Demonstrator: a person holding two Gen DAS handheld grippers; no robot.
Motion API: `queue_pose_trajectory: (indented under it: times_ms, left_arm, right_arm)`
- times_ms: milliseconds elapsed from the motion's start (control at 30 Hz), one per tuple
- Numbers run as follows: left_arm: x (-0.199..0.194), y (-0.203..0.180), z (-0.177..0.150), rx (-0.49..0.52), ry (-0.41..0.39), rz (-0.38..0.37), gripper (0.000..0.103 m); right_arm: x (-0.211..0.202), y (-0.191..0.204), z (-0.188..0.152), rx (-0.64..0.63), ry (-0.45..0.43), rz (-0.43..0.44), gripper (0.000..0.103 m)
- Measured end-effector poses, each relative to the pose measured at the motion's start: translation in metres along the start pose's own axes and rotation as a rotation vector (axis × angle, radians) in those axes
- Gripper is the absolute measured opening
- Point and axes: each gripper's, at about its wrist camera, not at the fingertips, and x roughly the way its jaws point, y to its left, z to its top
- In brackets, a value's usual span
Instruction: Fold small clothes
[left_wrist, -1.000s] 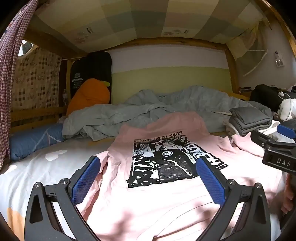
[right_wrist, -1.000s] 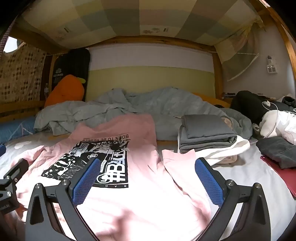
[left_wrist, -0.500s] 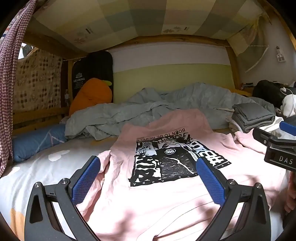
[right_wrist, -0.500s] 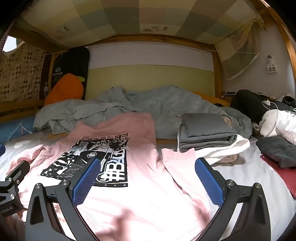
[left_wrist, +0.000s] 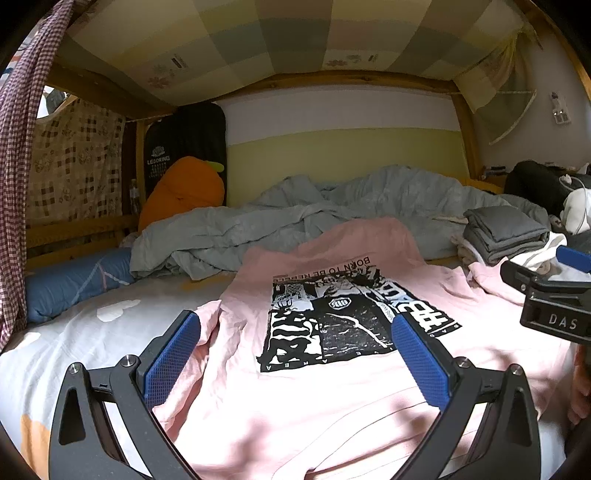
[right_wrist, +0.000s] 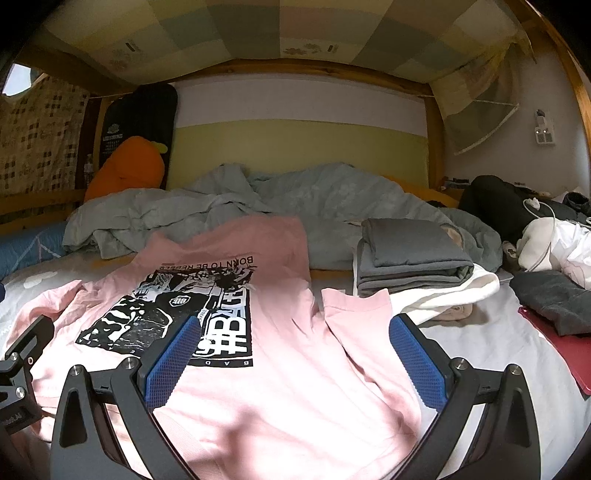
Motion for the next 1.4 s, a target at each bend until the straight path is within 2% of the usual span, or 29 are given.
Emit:
queue_pose_trajectory:
  times_ms: [333,533,700,833,1000,1100,1233,1400]
  left_arm:
    - [0.000,0.002,0.001,-0.003,-0.009,-0.002,0.103]
    - [0.003,-0.001,0.000,0.018,0.014,-0.021,0.103]
    - [-0.005,0.003,0.000,-0.005,-0.014,-0.011,0.103]
    - [-0.006,0.005,-0.001,-0.012,-0.017,-0.014,0.103]
    - [-0.011,-0.004,0.001,0.035,-0.033,0.000,0.103]
    - [-0.014,-0.012,0.000,0.076,-0.046,0.007,0.103]
    - [-0.017,-0.024,-0.002,0.133,-0.060,-0.021,0.103]
    - [-0.023,-0.033,-0.003,0.174,-0.094,0.006,0.103]
  right_arm:
    - [0.002,0.001,0.000,-0.010,0.002,0.007,0.102]
    - [0.000,0.012,0.000,-0.044,0.006,0.063,0.102]
    - [-0.003,0.016,-0.001,-0.053,-0.007,0.014,0.102]
    - [-0.003,0.008,-0.001,-0.026,-0.002,0.017,0.102]
    - [0.000,-0.005,-0.003,0.026,0.032,0.073,0.102]
    - [0.004,-0.009,-0.005,0.051,0.058,0.068,0.102]
    - [0.004,-0.012,-0.006,0.074,0.059,0.042,0.102]
    - [0.002,-0.013,-0.007,0.072,0.061,0.029,0.102]
